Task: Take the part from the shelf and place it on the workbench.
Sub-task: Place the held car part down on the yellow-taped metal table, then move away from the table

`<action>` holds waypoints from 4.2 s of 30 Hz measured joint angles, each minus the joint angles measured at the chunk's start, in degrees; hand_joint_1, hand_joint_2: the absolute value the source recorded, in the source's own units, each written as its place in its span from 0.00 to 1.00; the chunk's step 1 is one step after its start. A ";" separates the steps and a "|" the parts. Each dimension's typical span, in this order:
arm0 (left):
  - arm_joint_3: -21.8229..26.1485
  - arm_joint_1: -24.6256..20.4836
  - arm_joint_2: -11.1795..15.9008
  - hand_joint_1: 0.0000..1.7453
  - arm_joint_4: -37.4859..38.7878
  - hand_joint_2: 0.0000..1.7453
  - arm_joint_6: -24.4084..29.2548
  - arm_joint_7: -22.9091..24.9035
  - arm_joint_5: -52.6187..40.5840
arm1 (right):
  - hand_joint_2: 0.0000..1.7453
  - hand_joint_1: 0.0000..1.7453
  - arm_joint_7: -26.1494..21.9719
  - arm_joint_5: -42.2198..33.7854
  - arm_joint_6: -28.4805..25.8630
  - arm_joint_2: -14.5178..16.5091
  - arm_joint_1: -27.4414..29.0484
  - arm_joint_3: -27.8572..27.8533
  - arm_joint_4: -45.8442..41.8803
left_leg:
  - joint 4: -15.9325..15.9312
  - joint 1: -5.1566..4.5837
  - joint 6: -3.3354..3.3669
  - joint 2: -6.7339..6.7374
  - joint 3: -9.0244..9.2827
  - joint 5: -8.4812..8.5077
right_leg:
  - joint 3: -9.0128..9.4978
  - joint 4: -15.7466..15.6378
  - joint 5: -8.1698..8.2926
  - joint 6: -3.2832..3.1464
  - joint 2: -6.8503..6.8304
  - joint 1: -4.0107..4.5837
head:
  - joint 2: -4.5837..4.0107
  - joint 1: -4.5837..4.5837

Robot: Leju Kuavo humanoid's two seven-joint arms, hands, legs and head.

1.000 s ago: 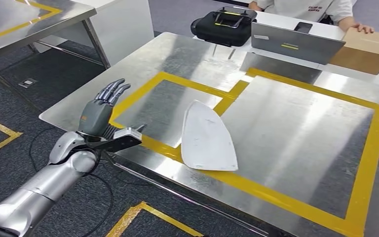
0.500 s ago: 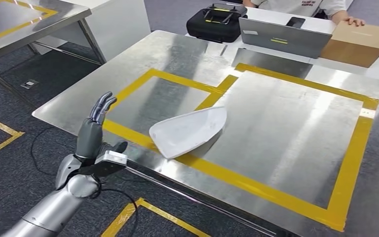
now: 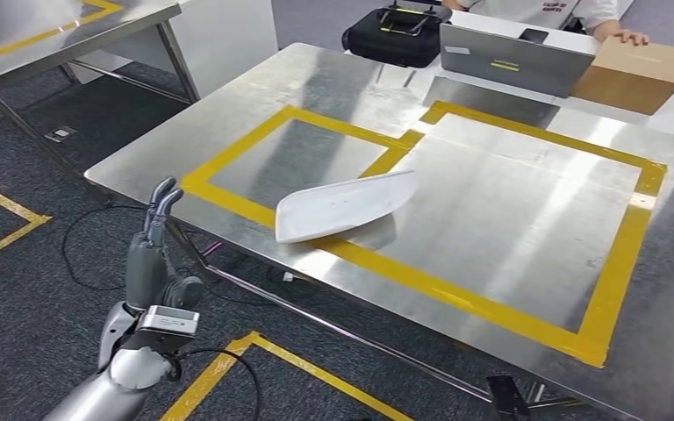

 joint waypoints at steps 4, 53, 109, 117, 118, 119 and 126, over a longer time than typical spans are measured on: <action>-0.02 1.47 -0.01 0.00 -1.94 0.00 0.63 -0.03 0.24 | 0.00 0.00 0.03 -0.19 -0.12 0.02 -0.20 -0.21 -0.02 | 1.75 -0.21 -1.15 -0.05 -2.17 1.31 | 9.31 -13.10 -0.92 -0.47 0.31 -0.17 | 0.00 0.24; 23.28 13.34 -4.64 0.00 50.58 0.00 -1.03 23.96 23.77 | 0.00 0.00 1.89 0.58 -5.32 0.19 0.68 -2.94 -0.44 | 0.49 -0.47 -0.85 2.59 3.48 -3.48 | 4.84 -12.34 1.43 -1.84 -5.14 0.43 | 0.00 0.01; 26.86 13.08 -5.69 0.00 53.81 0.00 -0.95 18.41 23.03 | 0.00 0.00 1.15 3.08 -5.19 0.11 0.96 -2.62 -0.66 | 5.36 0.45 -2.62 2.95 0.72 -3.48 | 5.43 -11.92 1.52 -2.58 -5.05 -0.10 | 0.00 -0.35; 26.92 13.02 -5.14 0.00 53.89 0.00 -0.47 18.75 22.82 | 0.00 0.00 1.93 5.35 -4.93 0.25 0.98 -1.43 -0.66 | 0.79 -0.01 -0.08 0.49 2.66 -2.44 | 2.27 -4.04 -3.70 -0.97 -1.19 -0.31 | 0.00 0.06; 26.93 13.01 -5.14 0.00 53.92 0.00 -0.44 19.24 22.65 | 0.00 0.00 2.16 6.03 -4.99 0.25 1.22 -1.08 -0.65 | 0.81 -0.01 0.04 -0.39 2.64 -2.44 | 0.19 -0.09 -5.12 -1.00 -0.33 -0.25 | 0.00 0.17; 26.93 13.16 -5.12 0.00 53.97 0.00 -0.44 19.72 22.45 | 0.00 0.00 2.38 6.69 -5.03 0.25 1.50 -0.68 -0.64 | 0.84 -0.02 0.09 -1.29 2.68 -2.47 | -1.53 2.79 -5.73 -0.99 0.00 -0.20 | 0.00 0.22; 26.93 14.30 -4.73 0.00 54.11 0.00 -0.37 19.62 21.96 | 0.00 0.00 2.63 8.19 -5.31 -0.02 2.42 1.13 -0.61 | 2.23 0.21 -1.02 -6.92 2.24 -3.20 | 3.70 -11.31 2.56 -1.43 4.84 -0.55 | 0.00 0.18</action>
